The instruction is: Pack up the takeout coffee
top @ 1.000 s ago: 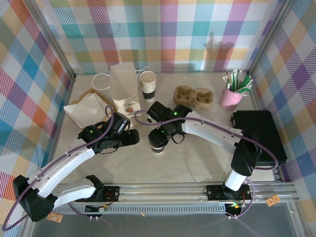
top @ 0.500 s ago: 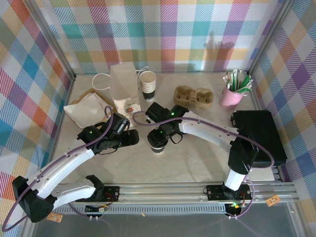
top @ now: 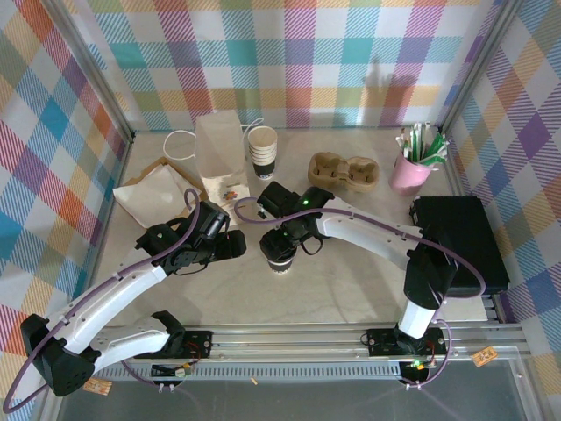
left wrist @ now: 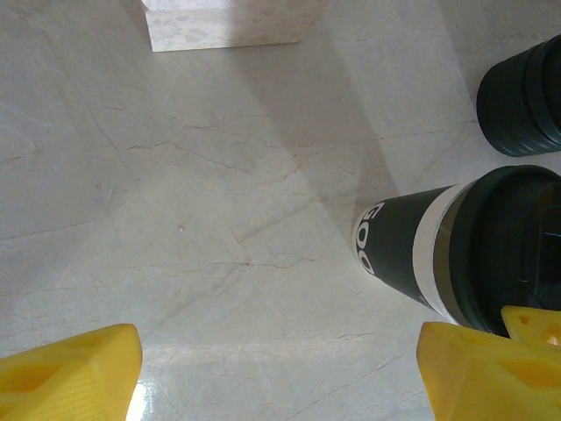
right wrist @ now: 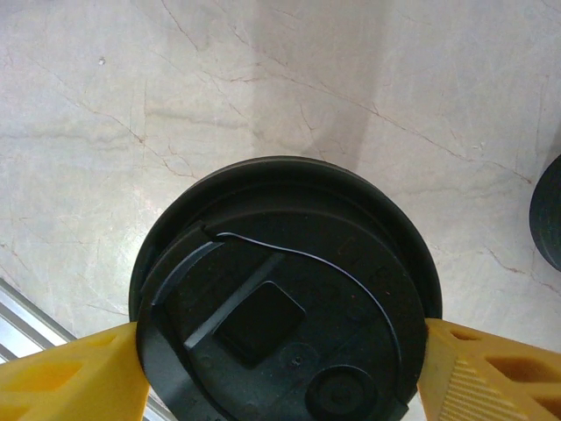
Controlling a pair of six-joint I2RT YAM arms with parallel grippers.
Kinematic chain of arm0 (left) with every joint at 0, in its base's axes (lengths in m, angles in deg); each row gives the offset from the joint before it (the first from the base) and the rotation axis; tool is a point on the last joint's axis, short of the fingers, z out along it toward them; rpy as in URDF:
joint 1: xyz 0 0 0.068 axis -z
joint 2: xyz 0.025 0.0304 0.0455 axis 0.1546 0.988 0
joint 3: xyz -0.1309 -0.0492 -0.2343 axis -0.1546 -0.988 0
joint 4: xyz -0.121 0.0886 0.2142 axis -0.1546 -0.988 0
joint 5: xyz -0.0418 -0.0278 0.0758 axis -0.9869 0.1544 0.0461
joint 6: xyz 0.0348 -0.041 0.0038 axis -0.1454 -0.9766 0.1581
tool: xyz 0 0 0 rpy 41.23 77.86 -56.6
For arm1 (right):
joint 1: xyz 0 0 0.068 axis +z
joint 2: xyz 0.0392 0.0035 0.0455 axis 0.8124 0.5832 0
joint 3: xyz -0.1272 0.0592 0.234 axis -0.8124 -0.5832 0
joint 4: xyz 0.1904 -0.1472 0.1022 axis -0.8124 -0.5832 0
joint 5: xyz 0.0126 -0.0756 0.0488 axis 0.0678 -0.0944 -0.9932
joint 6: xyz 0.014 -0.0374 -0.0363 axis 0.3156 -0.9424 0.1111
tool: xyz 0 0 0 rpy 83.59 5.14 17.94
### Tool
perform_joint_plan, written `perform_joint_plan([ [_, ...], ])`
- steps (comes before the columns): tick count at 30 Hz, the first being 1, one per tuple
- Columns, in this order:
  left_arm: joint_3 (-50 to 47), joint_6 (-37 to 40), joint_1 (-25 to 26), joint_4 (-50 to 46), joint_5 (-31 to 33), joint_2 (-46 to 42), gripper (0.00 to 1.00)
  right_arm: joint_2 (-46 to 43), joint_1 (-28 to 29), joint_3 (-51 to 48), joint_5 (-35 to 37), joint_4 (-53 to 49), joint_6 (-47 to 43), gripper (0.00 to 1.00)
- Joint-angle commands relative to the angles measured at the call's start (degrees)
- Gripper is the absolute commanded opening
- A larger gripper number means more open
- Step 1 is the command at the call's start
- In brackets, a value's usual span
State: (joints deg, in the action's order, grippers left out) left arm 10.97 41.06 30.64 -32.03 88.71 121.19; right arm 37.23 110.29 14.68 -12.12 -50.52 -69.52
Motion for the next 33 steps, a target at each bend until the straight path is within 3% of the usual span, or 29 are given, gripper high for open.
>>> perform_joint_plan([
  [1, 0.38, -1.06, -0.72, -2.14, 0.69, -1.0, 0.82, 1.24, 0.42, 1.36, -0.12, 0.32, -1.26, 0.75],
  [9, 0.51, -1.18, -0.71, -2.4, 0.71, -0.97, 0.82, 1.7, 0.45, 1.53, -0.38, -0.02, -1.36, 0.77],
  [17, 0.42, -1.53, -0.74, -2.58, 0.45, -0.94, 0.82, 0.43, 0.46, 0.67, -0.61, 0.07, -0.78, 0.89],
  [25, 0.09, -1.97, -0.77, -1.34, -0.88, -0.88, 0.8, -2.24, 0.43, 2.55, -0.28, -0.69, 0.45, 0.92],
  [28, -0.83, -2.64, -0.68, 1.27, -3.76, -0.82, 0.75, -4.83, 0.35, 2.64, 0.8, -0.61, 1.95, 0.9],
  [33, -2.96, -6.24, -0.73, 8.34, -9.14, -0.52, 0.65, -9.08, -1.86, 0.99, -0.54, 0.48, 5.84, 0.77],
])
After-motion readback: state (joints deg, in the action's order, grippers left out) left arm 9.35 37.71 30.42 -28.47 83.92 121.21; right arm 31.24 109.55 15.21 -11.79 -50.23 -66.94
